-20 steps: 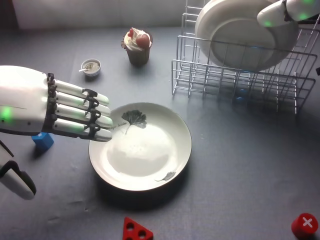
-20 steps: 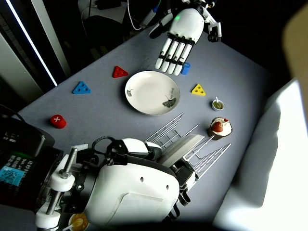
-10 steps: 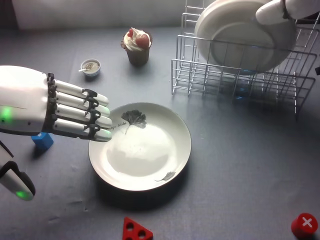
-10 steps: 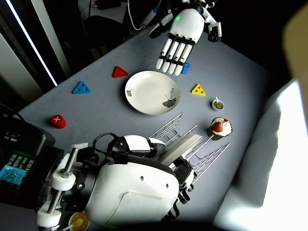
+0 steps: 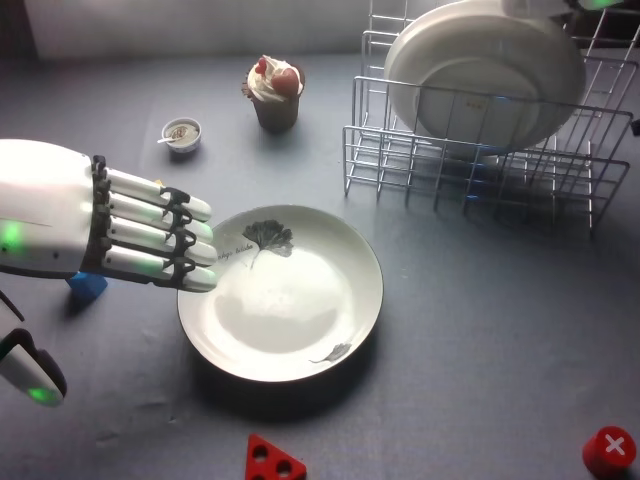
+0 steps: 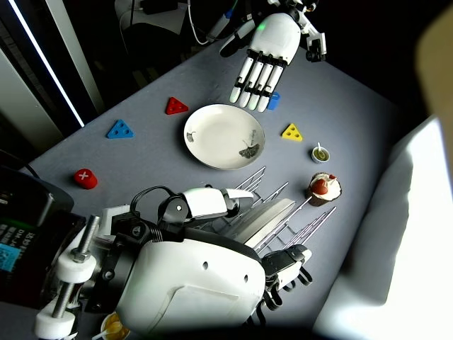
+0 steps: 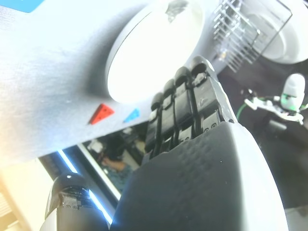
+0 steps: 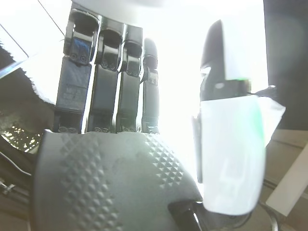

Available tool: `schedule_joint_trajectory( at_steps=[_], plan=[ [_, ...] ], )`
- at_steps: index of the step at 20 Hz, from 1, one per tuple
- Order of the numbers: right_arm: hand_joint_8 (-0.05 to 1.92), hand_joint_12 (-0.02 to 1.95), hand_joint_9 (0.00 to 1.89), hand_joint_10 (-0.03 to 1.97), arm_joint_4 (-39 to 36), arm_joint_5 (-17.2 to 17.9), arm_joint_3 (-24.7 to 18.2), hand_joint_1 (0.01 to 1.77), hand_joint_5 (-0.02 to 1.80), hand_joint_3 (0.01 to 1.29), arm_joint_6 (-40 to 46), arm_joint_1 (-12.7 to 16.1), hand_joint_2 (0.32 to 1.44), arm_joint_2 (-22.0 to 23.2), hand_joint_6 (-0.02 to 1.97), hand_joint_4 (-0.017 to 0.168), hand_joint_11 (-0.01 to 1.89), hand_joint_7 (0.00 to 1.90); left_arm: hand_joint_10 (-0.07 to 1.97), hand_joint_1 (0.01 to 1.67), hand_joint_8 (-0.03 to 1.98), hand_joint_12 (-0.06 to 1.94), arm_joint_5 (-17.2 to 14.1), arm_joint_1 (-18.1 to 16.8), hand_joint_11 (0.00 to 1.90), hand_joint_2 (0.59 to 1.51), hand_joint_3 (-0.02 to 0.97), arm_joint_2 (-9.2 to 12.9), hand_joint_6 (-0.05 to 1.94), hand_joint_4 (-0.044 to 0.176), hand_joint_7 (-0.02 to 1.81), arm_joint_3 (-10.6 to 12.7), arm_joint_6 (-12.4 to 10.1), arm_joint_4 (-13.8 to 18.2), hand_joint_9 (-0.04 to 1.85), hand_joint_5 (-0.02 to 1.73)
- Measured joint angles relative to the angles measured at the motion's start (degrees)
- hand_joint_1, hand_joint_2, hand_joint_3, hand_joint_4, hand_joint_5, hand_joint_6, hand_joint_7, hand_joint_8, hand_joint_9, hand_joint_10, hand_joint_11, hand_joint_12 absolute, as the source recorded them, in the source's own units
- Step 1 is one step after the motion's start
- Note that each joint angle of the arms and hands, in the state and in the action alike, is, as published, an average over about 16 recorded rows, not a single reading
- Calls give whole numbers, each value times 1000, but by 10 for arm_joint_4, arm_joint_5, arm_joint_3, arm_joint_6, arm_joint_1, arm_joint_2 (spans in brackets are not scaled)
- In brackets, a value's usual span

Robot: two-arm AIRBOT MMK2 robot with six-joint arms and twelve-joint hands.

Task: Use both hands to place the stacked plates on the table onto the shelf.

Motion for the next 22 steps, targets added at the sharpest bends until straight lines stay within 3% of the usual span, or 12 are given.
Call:
schedule_joint_trajectory(
  at_steps=[7, 12, 17, 22],
  plan=[
    [13, 18, 559, 13, -118, 5, -39, 889, 477, 12, 0, 20, 940, 20, 27, -3, 617, 524, 20, 40, -4, 18, 17, 11, 102, 934, 17, -2, 19, 2, 118, -6, 0, 19, 111, 96],
    [13, 22, 386, 13, -255, 33, -106, 724, 344, 12, -30, 28, 932, 50, 27, -4, 402, 379, 20, 43, -4, 18, 33, 18, 99, 931, 17, -4, 18, 3, 117, -12, 0, 35, 107, 96],
    [13, 21, 276, 13, -381, 69, -190, 632, 221, 12, -102, 16, 918, 81, 28, -1, 276, 272, 19, 51, -5, 19, 49, 23, 104, 929, 16, -5, 10, 0, 123, -19, 0, 49, 112, 92],
    [13, 21, 209, 13, -439, 104, -261, 690, 139, 12, -193, -9, 885, 104, 28, 2, 218, 194, 19, 50, -4, 19, 61, 27, 106, 929, 16, -5, 1, -3, 125, -26, 0, 57, 113, 82]
  ],
)
